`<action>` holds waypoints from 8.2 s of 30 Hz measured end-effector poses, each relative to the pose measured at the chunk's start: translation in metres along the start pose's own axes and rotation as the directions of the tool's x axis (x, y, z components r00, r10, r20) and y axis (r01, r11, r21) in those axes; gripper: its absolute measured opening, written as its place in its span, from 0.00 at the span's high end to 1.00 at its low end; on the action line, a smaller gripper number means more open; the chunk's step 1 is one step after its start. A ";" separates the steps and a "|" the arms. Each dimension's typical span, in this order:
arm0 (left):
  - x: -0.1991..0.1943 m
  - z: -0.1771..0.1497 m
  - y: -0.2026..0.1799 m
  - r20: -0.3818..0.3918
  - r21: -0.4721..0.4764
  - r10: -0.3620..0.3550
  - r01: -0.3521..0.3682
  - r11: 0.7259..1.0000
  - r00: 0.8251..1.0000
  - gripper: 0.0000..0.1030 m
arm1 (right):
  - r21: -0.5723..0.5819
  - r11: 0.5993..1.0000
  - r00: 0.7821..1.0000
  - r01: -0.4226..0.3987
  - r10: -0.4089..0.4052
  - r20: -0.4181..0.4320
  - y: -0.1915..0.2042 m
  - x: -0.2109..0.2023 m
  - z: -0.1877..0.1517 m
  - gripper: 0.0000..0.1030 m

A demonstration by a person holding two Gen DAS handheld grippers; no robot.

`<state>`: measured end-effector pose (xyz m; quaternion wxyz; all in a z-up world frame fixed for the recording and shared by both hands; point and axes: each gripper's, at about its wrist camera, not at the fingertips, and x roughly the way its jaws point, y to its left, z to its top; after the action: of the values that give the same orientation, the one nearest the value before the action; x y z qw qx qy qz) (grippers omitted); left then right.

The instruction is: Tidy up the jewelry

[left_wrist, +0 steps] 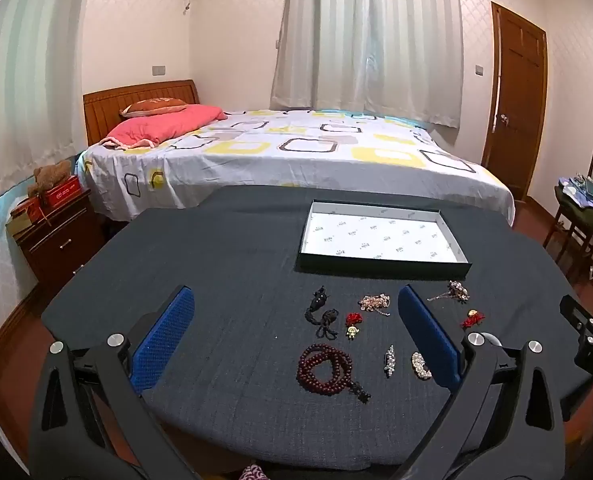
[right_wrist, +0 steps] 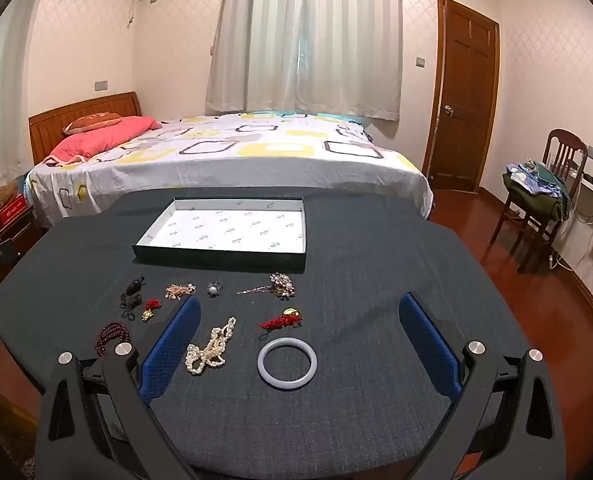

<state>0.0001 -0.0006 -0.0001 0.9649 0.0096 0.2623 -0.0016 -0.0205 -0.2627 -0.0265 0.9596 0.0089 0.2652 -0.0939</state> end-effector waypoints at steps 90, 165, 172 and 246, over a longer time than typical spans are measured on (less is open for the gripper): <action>0.013 -0.022 0.008 -0.055 0.017 0.015 -0.014 1.000 0.998 0.04 | 0.014 1.000 1.000 -0.002 0.003 -0.024 -0.008 0.011 -0.001 0.06; 0.157 -0.099 -0.001 -0.329 -0.021 -0.141 0.142 0.990 0.934 0.80 | 0.033 0.995 0.961 -0.091 0.096 -0.258 -0.006 0.141 -0.089 0.34; 0.156 -0.098 -0.001 -0.328 -0.014 -0.130 0.132 0.991 0.936 0.85 | 0.027 0.996 0.964 -0.089 0.093 -0.248 -0.007 0.138 -0.088 0.34; 0.436 0.100 -0.086 -0.395 0.024 -0.142 0.165 0.986 0.908 0.89 | -0.026 0.991 0.938 -0.135 0.119 -0.327 0.051 0.393 0.104 0.33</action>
<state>0.4263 -0.0876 -0.1359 0.8890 0.0165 0.4500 -0.0828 0.3725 -0.2887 -0.1396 0.9069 0.0184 0.4204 -0.0229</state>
